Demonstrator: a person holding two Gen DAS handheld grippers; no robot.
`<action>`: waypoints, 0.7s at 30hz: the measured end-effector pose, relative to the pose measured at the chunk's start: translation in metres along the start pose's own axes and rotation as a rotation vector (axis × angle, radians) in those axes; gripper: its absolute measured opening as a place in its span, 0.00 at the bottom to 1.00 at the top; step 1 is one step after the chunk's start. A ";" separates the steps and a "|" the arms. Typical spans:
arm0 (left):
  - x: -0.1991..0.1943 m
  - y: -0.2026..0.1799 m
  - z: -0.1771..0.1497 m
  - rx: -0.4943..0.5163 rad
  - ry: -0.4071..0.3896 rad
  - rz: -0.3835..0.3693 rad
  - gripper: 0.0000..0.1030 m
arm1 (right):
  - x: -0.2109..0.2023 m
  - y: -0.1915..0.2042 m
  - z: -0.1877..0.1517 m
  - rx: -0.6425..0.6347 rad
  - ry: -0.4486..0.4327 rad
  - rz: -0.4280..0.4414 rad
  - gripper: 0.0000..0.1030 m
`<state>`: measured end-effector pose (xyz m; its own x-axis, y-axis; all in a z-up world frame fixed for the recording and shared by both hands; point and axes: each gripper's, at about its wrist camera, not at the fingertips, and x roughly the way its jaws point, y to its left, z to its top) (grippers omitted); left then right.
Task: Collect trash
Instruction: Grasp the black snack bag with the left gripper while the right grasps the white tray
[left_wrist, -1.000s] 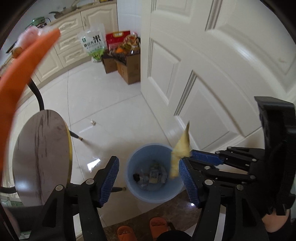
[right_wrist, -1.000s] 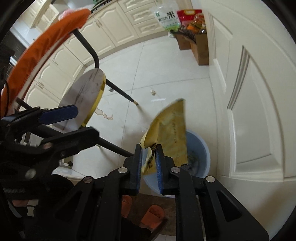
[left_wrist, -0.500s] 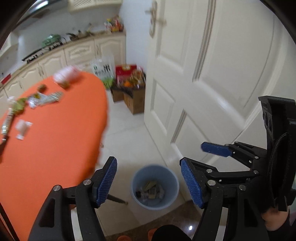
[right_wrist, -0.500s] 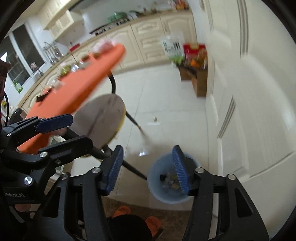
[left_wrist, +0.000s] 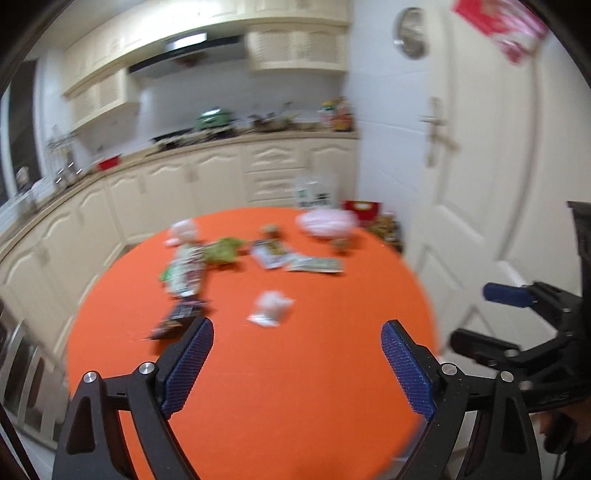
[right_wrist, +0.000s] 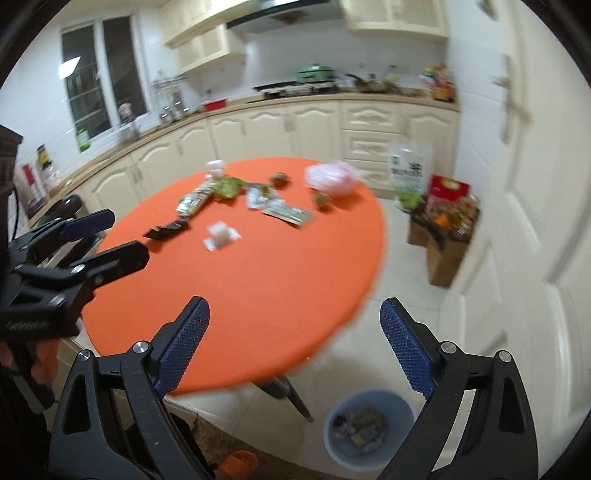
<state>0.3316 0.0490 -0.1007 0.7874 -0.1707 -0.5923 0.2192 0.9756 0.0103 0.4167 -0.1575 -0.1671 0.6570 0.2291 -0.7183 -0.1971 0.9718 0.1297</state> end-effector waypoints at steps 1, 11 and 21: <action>0.005 0.012 0.000 -0.016 0.012 0.025 0.86 | 0.014 0.011 0.008 -0.020 0.009 0.010 0.91; 0.074 0.106 -0.004 -0.127 0.162 0.158 0.86 | 0.124 0.059 0.036 -0.102 0.129 0.075 0.91; 0.161 0.115 0.020 -0.089 0.274 0.127 0.79 | 0.187 0.076 0.051 -0.120 0.207 0.077 0.87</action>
<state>0.4948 0.1310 -0.1791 0.6177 -0.0150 -0.7863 0.0683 0.9971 0.0346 0.5615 -0.0377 -0.2569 0.4762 0.2736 -0.8357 -0.3334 0.9356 0.1163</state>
